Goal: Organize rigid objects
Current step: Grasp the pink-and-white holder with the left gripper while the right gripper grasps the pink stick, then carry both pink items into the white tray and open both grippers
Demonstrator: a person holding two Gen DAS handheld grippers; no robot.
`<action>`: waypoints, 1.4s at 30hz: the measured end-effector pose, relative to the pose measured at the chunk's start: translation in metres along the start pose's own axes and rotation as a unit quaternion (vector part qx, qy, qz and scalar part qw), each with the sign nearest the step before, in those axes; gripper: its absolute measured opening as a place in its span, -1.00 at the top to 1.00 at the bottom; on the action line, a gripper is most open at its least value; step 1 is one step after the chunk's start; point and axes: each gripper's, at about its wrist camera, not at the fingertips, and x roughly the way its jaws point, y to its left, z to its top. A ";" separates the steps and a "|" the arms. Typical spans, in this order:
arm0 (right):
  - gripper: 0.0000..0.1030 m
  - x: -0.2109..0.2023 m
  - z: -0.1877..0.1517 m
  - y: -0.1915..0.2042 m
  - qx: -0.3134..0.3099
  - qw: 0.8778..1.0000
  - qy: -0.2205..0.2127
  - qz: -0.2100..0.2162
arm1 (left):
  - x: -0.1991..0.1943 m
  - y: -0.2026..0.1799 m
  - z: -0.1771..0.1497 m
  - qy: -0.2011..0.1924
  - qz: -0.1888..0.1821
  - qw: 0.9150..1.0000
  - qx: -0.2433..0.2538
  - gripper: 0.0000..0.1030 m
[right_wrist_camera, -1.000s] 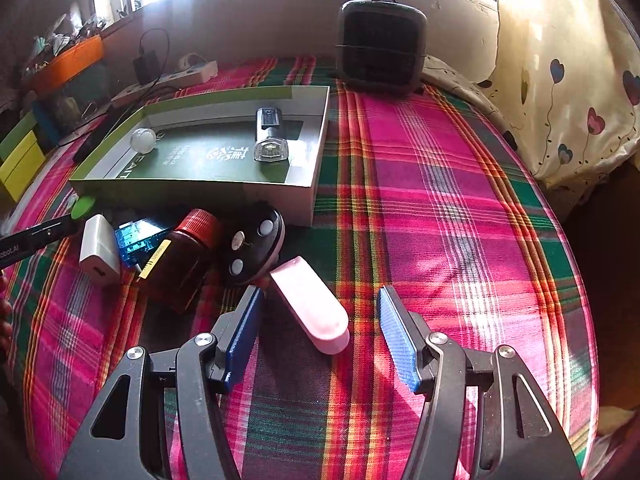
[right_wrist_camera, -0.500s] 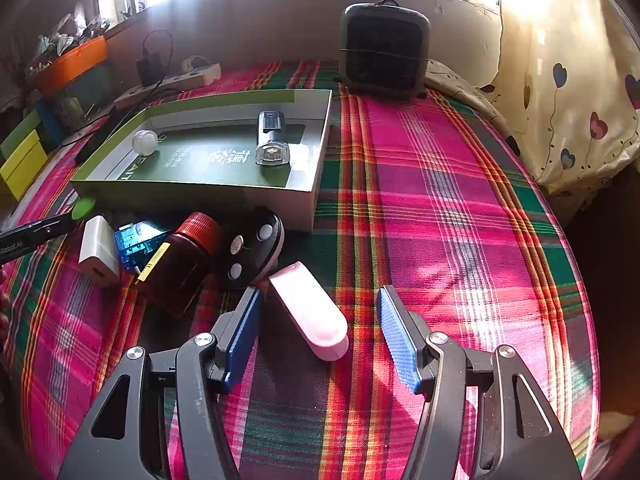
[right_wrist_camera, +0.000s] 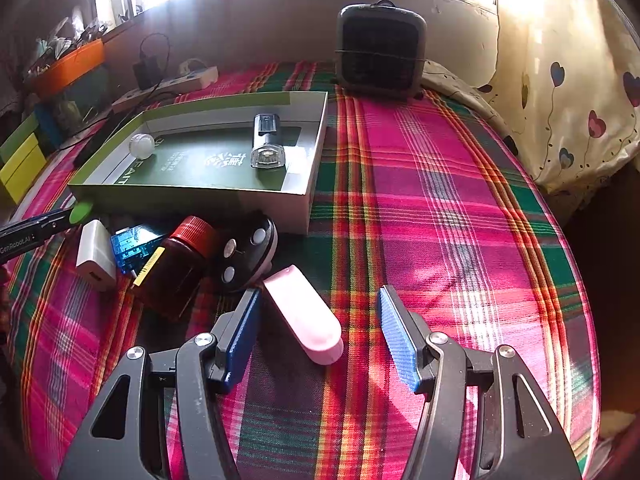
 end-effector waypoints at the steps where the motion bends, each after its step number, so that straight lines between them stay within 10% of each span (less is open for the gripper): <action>1: -0.15 0.000 0.000 0.000 0.000 1.000 0.000 0.000 | 0.000 0.001 0.000 0.000 0.000 1.000 -0.001 0.23; 17: 0.64 -0.002 -0.001 -0.008 0.020 1.000 -0.008 0.000 | -0.004 0.008 -0.002 -0.006 -0.014 1.000 -0.014 0.67; 42: 0.64 -0.010 0.000 -0.008 0.027 0.999 -0.015 0.025 | -0.015 0.009 -0.005 -0.008 -0.027 0.999 -0.022 0.68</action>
